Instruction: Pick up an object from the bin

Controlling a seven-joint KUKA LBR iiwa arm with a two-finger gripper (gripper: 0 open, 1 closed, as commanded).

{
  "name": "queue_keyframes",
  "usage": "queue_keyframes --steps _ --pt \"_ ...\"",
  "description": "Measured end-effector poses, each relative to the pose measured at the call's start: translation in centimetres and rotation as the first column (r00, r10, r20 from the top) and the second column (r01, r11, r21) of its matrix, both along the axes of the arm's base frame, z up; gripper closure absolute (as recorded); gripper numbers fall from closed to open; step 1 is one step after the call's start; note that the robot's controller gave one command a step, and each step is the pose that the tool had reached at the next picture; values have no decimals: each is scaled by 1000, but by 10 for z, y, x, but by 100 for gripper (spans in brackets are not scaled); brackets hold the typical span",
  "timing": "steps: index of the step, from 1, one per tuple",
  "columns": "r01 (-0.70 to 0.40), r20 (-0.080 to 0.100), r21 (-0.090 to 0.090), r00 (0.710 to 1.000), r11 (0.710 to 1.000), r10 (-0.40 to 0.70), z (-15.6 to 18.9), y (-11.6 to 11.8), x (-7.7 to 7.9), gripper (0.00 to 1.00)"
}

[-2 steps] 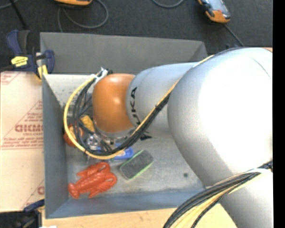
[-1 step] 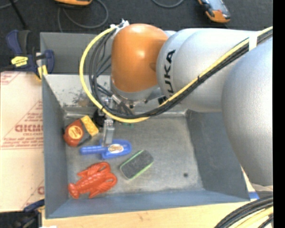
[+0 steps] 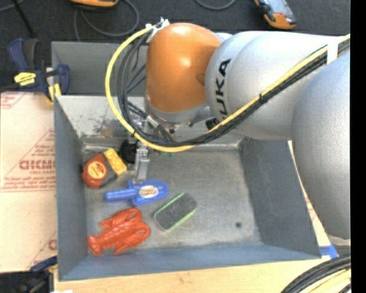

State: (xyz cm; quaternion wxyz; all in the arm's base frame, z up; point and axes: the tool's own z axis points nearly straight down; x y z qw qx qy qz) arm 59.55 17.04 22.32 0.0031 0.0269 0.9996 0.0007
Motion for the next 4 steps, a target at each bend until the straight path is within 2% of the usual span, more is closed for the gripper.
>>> queue_keyframes --steps 1,2,3,4 --pt "-20 2 -1 1000 1000 20 -52 -41 -41 0" --pt "-23 -10 -4 1000 1000 23 -72 -57 -41 0" --pt "-57 0 -3 998 998 57 -107 -84 -56 0" --pt "135 1 2 991 991 -135 -151 -71 -31 100"
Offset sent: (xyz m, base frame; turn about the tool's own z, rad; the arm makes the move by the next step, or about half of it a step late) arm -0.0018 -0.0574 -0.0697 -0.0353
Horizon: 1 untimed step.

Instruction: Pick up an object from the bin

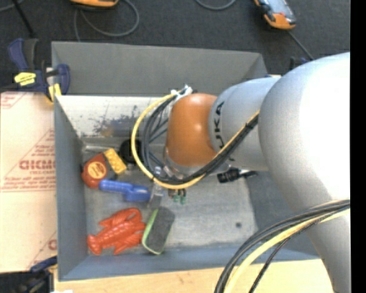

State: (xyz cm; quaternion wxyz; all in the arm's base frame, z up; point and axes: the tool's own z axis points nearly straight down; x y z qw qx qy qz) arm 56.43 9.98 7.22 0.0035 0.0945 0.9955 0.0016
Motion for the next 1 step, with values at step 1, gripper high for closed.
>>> queue_keyframes --steps 1 --pt "1 0 0 1000 1000 -1 0 0 0 100"
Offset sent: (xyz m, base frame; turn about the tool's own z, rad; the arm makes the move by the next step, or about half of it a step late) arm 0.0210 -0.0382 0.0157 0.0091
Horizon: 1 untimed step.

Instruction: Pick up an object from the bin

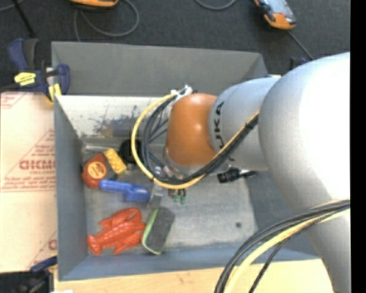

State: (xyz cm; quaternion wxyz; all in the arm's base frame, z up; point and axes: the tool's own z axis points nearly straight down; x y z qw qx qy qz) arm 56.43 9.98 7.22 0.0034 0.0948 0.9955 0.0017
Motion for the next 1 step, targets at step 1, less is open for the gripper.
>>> queue_keyframes --steps 1 --pt "4 -4 -1 1000 1000 -4 10 -25 14 100"
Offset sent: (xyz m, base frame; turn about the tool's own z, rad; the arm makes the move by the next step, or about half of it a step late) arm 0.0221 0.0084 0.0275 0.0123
